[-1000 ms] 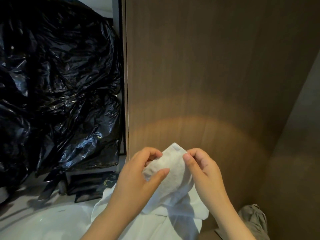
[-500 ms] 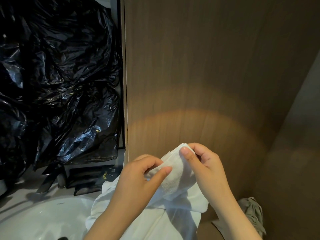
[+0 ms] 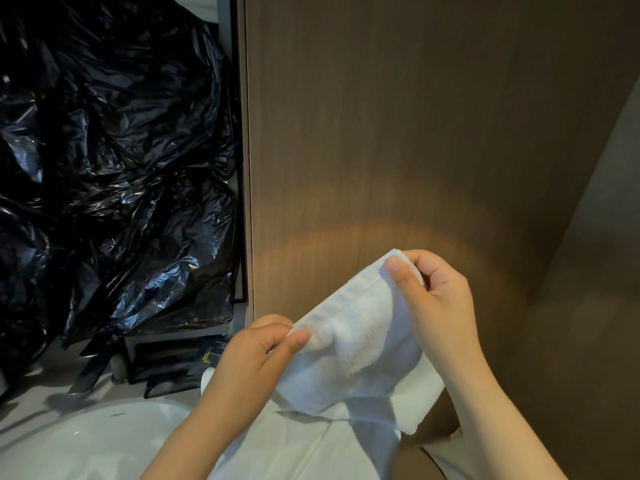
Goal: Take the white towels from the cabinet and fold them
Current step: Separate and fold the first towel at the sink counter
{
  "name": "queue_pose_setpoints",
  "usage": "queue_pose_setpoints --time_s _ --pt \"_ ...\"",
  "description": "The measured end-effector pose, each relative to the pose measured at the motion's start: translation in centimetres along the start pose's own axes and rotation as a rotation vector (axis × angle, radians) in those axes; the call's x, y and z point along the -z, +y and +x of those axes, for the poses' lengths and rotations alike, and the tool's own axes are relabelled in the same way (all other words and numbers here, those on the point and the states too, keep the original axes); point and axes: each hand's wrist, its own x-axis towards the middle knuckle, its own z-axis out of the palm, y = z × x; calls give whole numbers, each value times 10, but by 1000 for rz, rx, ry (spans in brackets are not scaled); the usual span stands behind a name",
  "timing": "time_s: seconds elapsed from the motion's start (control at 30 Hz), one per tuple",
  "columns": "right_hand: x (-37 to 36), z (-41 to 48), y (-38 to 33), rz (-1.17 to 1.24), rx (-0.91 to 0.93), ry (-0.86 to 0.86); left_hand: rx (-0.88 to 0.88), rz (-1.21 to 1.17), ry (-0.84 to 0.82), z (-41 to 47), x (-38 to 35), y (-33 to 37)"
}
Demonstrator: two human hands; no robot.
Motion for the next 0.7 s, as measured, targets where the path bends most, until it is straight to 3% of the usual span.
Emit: queue_pose_setpoints --time_s 0.33,0.57,0.7 --pt "10 48 -42 -66 225 175 -176 95 172 58 32 36" --pt "17 62 -46 -113 246 207 -41 137 59 50 25 13" --pt "23 65 -43 -142 249 227 14 89 133 53 28 4"
